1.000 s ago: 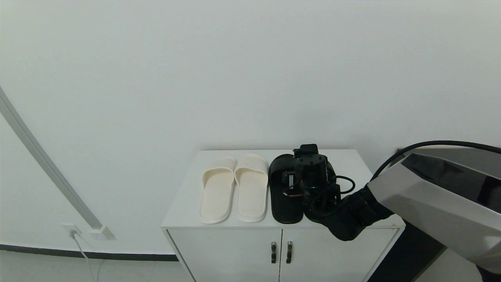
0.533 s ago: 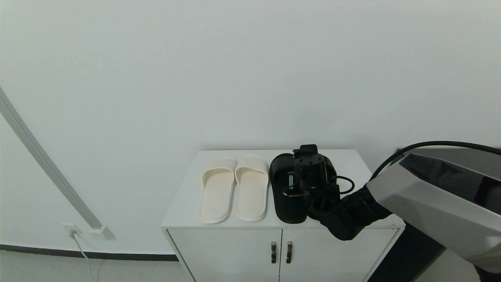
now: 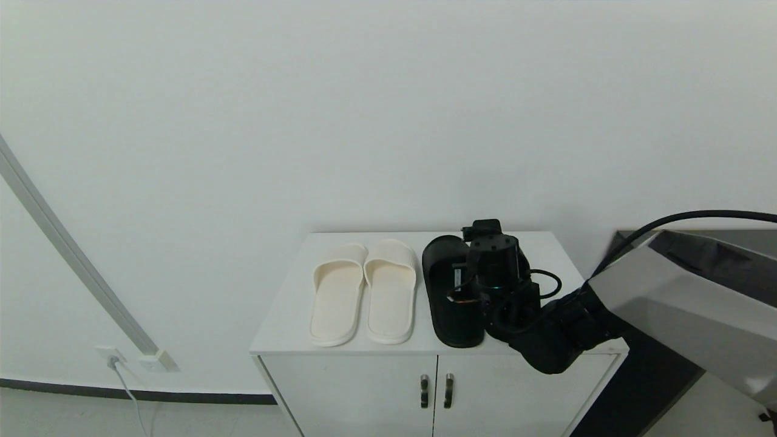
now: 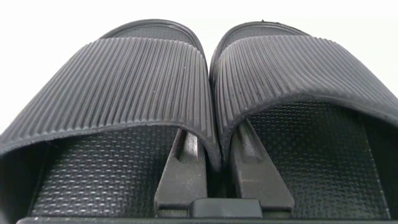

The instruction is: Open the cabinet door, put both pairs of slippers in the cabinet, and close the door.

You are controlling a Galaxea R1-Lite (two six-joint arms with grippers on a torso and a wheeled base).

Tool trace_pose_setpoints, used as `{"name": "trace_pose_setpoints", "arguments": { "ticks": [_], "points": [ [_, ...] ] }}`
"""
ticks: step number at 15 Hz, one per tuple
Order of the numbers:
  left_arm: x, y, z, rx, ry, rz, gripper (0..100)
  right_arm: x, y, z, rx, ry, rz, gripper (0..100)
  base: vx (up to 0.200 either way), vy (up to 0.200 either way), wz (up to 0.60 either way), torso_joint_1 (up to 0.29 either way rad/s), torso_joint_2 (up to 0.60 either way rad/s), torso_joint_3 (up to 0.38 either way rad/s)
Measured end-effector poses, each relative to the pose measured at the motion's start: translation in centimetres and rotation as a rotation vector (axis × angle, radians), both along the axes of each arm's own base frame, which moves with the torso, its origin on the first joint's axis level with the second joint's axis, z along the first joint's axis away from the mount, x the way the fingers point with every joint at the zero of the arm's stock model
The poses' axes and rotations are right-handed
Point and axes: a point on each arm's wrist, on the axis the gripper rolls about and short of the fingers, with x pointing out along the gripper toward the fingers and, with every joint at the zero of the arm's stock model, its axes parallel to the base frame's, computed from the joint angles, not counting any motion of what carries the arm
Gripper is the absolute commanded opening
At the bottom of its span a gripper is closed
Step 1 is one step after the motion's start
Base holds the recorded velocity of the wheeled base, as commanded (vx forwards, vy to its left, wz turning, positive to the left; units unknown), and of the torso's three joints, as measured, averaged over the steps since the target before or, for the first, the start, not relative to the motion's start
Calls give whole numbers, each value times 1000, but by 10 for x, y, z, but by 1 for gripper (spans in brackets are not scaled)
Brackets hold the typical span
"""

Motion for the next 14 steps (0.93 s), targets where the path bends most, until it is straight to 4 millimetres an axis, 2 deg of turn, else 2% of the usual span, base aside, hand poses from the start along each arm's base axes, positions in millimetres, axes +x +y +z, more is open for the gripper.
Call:
{"name": "trace_pose_setpoints", "arguments": {
  "ticks": [5,11,14],
  "points": [
    [0,0,0,0,0,0,0,-46,-20,30,19,29,218,0,0,0,0,0,0,0],
    [0,0,0,1,0,0,0,-124,-59,59,15,45,610,0,0,0,0,0,0,0],
    [0,0,0,0,0,0,0,-139,-68,66,22,48,659,0,0,0,0,0,0,0]
  ]
}}
